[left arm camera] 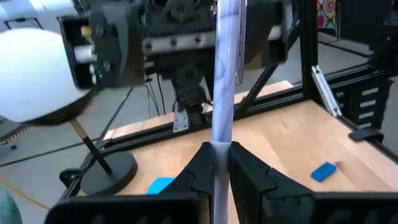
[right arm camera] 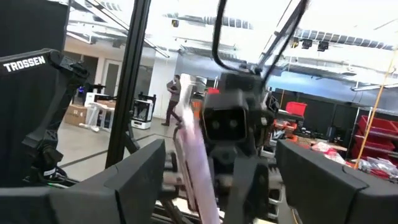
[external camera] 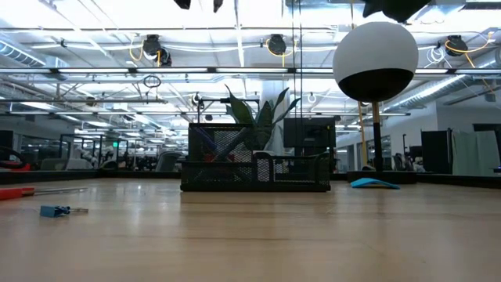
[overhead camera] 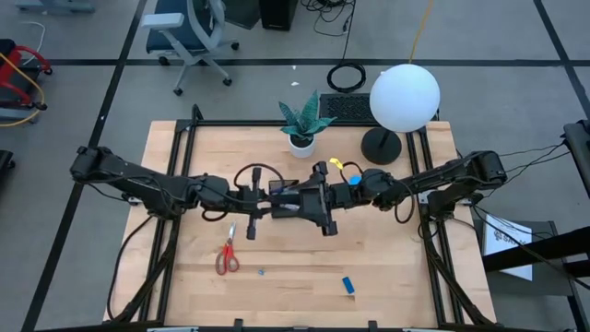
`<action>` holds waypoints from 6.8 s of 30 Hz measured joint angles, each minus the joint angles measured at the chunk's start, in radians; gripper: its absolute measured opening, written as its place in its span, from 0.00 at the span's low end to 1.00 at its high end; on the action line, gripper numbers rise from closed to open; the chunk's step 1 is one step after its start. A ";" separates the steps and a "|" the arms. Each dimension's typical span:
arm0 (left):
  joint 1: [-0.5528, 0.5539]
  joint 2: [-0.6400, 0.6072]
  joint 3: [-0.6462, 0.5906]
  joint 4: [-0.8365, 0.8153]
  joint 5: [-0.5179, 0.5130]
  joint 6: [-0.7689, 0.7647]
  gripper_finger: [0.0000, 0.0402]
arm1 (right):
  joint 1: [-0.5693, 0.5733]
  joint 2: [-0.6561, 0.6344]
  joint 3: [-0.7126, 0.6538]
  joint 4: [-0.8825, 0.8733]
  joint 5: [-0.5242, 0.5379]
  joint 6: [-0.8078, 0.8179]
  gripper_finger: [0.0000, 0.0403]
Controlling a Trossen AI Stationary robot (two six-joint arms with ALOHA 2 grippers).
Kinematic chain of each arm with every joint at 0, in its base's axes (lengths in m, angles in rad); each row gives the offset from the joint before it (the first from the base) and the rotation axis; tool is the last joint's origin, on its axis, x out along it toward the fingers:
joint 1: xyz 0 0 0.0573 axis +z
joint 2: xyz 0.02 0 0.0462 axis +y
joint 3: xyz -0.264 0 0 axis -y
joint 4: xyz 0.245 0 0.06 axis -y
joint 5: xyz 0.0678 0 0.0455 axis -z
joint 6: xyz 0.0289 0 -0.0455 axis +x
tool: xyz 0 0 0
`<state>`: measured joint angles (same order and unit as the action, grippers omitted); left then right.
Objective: Pick and place office supplies into organizer
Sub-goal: Put the pink pen into the top left section of the desk organizer, then put the red scissors into the top left section of the desk organizer
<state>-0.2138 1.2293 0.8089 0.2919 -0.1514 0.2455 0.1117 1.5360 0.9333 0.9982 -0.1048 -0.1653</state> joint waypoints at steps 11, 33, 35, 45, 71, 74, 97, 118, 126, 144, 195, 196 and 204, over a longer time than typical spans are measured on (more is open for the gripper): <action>0.006 0.028 0.000 0.050 0.023 0.011 0.08 | 0.000 0.000 0.000 -0.009 0.002 0.004 0.67; 0.006 0.028 0.000 0.046 0.042 0.006 0.08 | 0.001 0.000 0.000 -0.045 -0.046 -0.053 0.09; 0.006 0.028 0.000 0.047 0.045 0.007 0.08 | 0.001 0.000 0.001 -0.046 -0.056 -0.065 0.09; 0.006 0.028 -0.001 0.036 0.045 0.005 0.11 | -0.006 -0.001 0.001 -0.066 -0.054 -0.049 0.09; -0.018 -0.276 0.000 -0.352 -0.238 -0.076 0.29 | -0.072 -0.020 -0.008 -0.196 0.076 -0.032 0.09; -0.018 -0.292 -0.003 -0.380 -0.243 -0.076 0.27 | -0.105 -0.020 -0.043 -0.182 0.071 -0.028 0.09; 0.004 -0.294 -0.016 -0.365 -0.244 -0.061 0.24 | -0.277 0.192 -0.171 0.147 -0.037 0.174 0.09; 0.004 -0.294 -0.016 -0.370 -0.242 -0.064 0.24 | -0.320 0.293 -0.169 0.250 -0.053 0.288 0.45; 0.004 -0.294 -0.016 -0.370 -0.241 -0.066 0.24 | -0.320 0.290 -0.169 0.275 -0.052 0.329 0.57; -0.003 -0.293 -0.015 -0.407 -0.114 -0.094 0.24 | -0.296 0.110 -0.169 0.163 -0.246 0.281 0.52; -0.668 0.207 -0.014 -0.901 0.062 -0.884 0.52 | -0.198 -0.122 -0.170 -0.278 0.031 0.028 0.49; -0.673 0.207 -0.014 -0.905 0.061 -0.881 0.52 | -0.198 -0.122 -0.170 -0.278 0.031 0.029 0.49; -0.680 0.250 -0.014 -0.938 0.050 -0.808 0.52 | -0.198 -0.122 -0.170 -0.278 0.031 0.030 0.49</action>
<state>-0.8936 1.4795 0.7948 -0.6464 -0.1017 -0.5622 -0.0868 1.4136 0.7635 0.7204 -0.0738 -0.1352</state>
